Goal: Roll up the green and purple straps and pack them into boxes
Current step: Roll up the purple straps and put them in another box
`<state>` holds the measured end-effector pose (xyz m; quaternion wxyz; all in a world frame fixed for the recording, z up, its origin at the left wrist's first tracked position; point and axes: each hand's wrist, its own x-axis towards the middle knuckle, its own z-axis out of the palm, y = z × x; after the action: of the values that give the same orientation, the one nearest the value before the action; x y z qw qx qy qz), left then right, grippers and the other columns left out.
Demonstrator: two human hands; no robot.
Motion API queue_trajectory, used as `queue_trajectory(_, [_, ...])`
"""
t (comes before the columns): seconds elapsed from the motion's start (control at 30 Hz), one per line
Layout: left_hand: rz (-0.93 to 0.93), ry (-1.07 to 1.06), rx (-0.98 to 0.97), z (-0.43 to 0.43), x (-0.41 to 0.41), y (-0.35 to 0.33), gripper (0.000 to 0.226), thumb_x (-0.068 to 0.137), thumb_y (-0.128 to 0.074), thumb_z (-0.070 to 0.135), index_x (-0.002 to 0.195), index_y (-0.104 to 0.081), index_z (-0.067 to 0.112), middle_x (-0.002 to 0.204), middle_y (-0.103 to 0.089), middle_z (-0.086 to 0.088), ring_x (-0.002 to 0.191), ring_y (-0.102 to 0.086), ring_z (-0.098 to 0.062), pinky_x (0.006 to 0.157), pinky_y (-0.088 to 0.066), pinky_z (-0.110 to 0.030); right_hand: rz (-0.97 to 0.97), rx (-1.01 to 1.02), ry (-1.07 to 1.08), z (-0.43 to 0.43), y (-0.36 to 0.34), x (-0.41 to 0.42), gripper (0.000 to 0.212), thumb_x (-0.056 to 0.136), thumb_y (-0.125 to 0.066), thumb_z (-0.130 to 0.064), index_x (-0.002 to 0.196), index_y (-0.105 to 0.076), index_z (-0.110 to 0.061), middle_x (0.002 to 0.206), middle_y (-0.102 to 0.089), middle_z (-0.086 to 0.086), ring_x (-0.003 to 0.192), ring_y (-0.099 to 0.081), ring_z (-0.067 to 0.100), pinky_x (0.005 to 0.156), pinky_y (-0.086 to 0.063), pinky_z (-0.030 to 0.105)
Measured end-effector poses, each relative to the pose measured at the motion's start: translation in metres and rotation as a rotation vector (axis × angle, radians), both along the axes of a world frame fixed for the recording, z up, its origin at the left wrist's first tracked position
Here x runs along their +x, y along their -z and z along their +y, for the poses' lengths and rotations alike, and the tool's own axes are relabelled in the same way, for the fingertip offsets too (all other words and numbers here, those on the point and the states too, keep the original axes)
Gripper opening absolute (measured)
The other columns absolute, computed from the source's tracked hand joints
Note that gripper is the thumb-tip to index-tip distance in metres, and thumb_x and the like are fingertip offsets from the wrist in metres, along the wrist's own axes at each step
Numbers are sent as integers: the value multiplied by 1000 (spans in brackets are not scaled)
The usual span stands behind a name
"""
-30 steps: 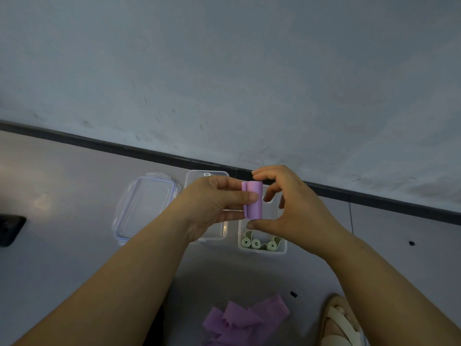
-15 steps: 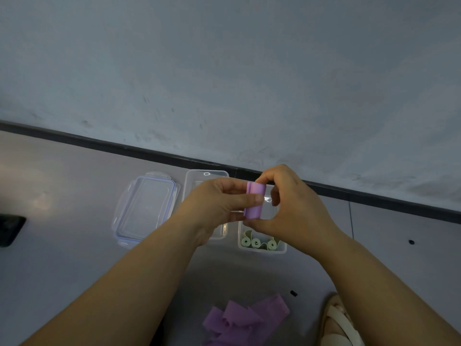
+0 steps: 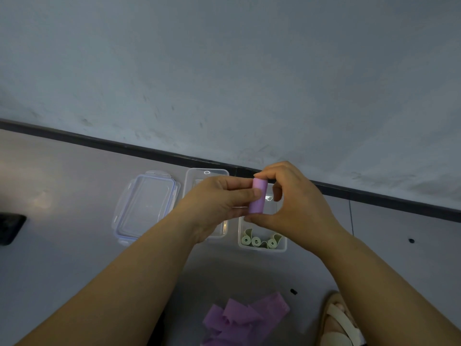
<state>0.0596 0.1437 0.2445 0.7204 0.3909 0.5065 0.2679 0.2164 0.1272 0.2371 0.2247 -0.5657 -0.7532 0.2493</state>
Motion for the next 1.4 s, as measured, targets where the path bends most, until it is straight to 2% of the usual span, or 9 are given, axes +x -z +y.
queue_trajectory(0.13, [57,2,25,-2,1,3,30,78,-69,7,108,-67,11,102,-71,-8,91,-69,-18,72,-57,-20,2,-43,11,0,2,-2,54,58,-79,-46,99,-45,-34,94,-38,-25,74,-44,-5,66,-41,15])
queue_trajectory(0.23, [177,29,96,-3,-1,3,30,78,-70,9,108,-68,13,92,-73,-2,76,-69,-5,61,-52,-10,59,-199,-9,1,-1,0,53,57,-75,-51,99,-45,-37,99,-43,-25,80,-49,-2,68,-45,16])
queue_trajectory(0.33, [301,61,221,-1,-2,5,20,76,-73,16,95,-70,21,77,-71,9,64,-65,5,54,-46,-3,182,-337,4,3,-8,7,30,73,-67,-44,97,-50,-39,98,-55,-20,81,-58,2,71,-52,21])
queue_trajectory(0.4, [354,101,271,0,-2,6,19,75,-75,17,91,-68,24,78,-70,10,67,-65,3,58,-48,-3,244,-366,24,5,-11,12,16,82,-63,-32,92,-54,-39,92,-61,-16,76,-62,1,71,-53,20])
queue_trajectory(0.5, [349,132,316,0,-2,7,19,75,-75,12,86,-68,25,78,-71,10,69,-66,4,61,-47,-3,326,-399,43,5,-13,15,17,84,-64,-23,95,-58,-35,90,-64,-12,73,-65,1,69,-54,16])
queue_trajectory(0.67, [370,178,370,0,-4,6,18,76,-74,12,86,-69,26,79,-72,12,73,-67,3,67,-49,-4,290,-376,10,4,-15,15,13,80,-67,-27,87,-62,-37,80,-67,-14,73,-65,-1,70,-53,15])
queue_trajectory(0.9, [417,208,374,-3,-12,12,17,75,-75,13,87,-68,22,83,-73,6,76,-68,-2,69,-50,-6,278,-436,12,7,-7,9,11,77,-71,-24,86,-65,-27,79,-70,-4,70,-68,7,75,-57,28])
queue_trajectory(1.1, [455,196,279,-6,-42,25,15,75,-76,14,86,-70,21,82,-74,4,76,-68,-4,68,-50,-9,290,-491,-43,9,11,-21,13,80,-70,-20,92,-65,-24,79,-69,-8,70,-68,7,71,-57,21])
queue_trajectory(1.4, [474,307,-42,2,-91,88,17,78,-74,16,93,-70,10,88,-72,-7,81,-67,-14,77,-55,-24,385,-642,110,-13,95,-64,8,81,-69,-13,86,-64,-17,86,-69,5,76,-69,15,72,-58,26])
